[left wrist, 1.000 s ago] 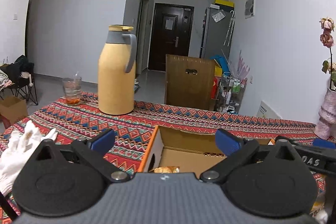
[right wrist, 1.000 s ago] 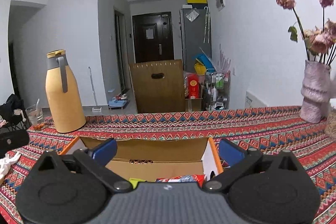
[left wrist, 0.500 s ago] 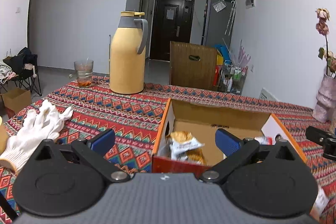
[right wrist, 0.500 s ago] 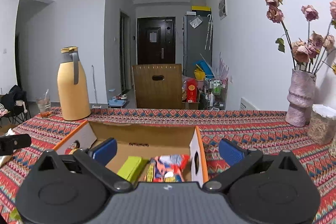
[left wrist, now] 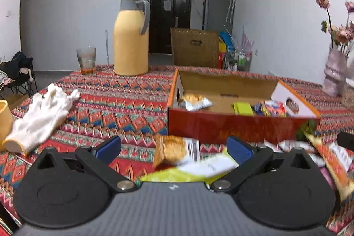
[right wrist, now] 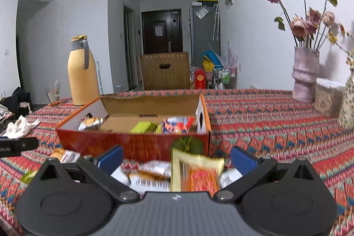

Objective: Organize snacks
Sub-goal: 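Withdraw both grippers from the box toward the remaining snacks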

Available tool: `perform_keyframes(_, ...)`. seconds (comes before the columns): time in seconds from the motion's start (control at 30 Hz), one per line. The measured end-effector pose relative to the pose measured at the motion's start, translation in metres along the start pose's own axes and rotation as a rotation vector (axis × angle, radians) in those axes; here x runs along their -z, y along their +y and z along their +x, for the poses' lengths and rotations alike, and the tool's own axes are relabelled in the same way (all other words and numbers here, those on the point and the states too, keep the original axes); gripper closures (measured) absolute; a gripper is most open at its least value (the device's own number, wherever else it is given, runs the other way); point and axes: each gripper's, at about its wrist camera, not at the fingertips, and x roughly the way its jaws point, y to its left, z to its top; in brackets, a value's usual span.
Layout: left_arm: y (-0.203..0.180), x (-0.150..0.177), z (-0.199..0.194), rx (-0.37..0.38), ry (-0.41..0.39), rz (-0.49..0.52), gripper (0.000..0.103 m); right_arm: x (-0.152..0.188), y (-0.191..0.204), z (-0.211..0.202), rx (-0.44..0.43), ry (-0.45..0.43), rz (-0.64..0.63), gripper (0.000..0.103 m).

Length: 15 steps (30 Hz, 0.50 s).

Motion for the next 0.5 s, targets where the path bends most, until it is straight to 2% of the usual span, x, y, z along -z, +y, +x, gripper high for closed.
perform_keyframes(0.27,-0.003,0.022,0.008,-0.005,-0.005,0.012,0.000,0.030,-0.003,-0.014,0.034,0.031,-0.010,0.000)
perform_keyframes(0.5,-0.005,0.029,0.013,0.009,-0.014,0.016,0.000,0.036,-0.007,-0.010,0.052,0.050,0.004,0.000)
